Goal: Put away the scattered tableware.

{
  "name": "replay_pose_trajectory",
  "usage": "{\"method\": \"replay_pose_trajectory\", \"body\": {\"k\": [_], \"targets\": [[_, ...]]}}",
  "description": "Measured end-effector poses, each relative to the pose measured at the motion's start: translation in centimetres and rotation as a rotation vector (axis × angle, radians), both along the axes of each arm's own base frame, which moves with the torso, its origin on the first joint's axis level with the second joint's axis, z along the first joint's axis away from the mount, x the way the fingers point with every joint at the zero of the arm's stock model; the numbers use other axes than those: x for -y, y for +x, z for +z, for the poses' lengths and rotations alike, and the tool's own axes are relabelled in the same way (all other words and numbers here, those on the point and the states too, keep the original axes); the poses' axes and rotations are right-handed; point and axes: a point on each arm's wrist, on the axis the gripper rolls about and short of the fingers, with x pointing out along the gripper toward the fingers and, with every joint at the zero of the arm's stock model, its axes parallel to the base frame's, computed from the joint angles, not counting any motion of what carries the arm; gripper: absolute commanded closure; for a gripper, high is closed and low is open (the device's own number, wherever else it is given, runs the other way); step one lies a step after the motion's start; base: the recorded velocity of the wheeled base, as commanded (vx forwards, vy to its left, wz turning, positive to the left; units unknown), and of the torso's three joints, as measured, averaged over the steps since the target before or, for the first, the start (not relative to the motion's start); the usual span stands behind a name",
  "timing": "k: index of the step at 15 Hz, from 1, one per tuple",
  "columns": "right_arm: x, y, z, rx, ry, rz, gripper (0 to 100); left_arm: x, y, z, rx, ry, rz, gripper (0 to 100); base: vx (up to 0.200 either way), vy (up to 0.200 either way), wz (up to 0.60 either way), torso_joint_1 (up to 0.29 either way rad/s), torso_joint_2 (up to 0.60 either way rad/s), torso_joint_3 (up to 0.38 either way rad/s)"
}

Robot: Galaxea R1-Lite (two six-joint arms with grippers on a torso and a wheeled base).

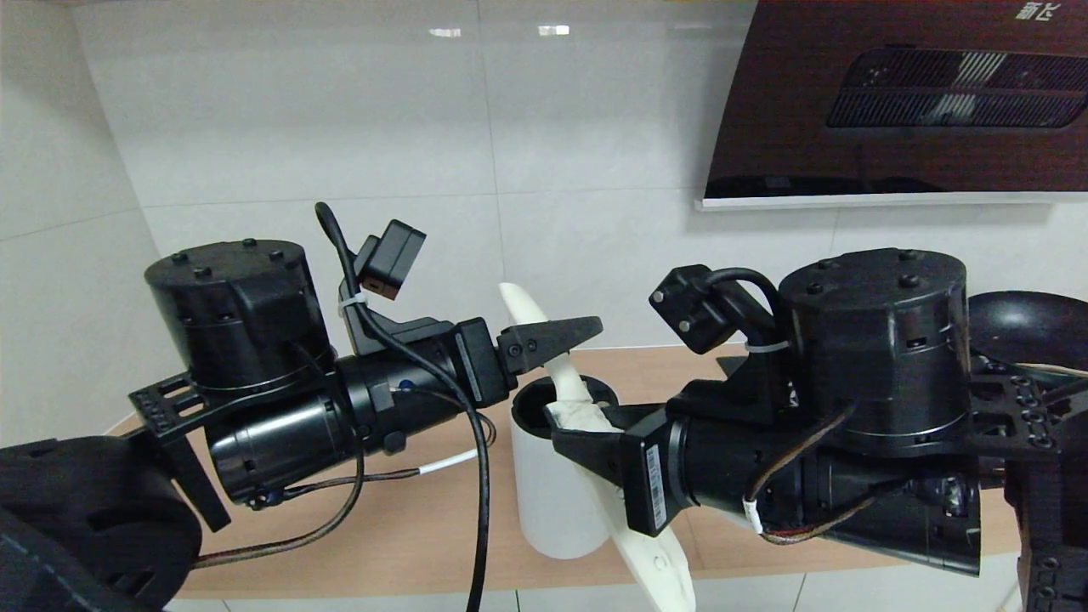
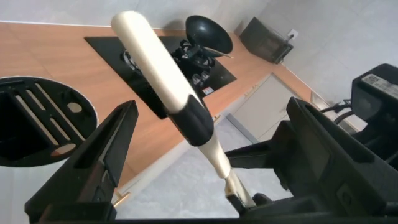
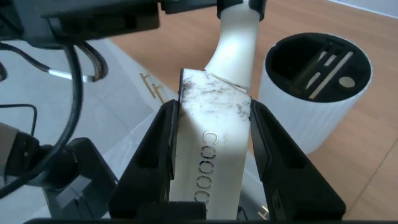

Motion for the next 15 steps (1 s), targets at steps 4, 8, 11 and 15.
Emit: {"method": "replay_pose_trajectory", "body": {"k": [4, 8, 11, 15], "targets": [[-0.36, -0.52, -0.2, -0.003, -0.005, 0.02, 100, 0.22, 0.36, -0.23, 0.005, -0.003, 0.01, 0, 0.0, 0.0, 0.0, 0.0, 0.0, 0.0], [-0.37, -0.65, -0.44, -0.004, -0.015, 0.024, 100, 0.33, 0.51, -0.46, 0.0, 0.002, 0.016, 100, 0.0, 0.0, 0.0, 0.0, 0.0, 0.0], [-0.41, -0.76, -0.54, -0.005, -0.018, 0.027, 100, 0.3, 0.52, -0.53, 0.003, 0.007, 0.019, 100, 0.0, 0.0, 0.0, 0.0, 0.0, 0.0], [-0.54, -0.96, -0.6, 0.003, -0.012, 0.032, 100, 0.31, 0.54, -0.63, -0.001, 0.01, 0.019, 100, 0.0, 0.0, 0.0, 0.0, 0.0, 0.0]]}}
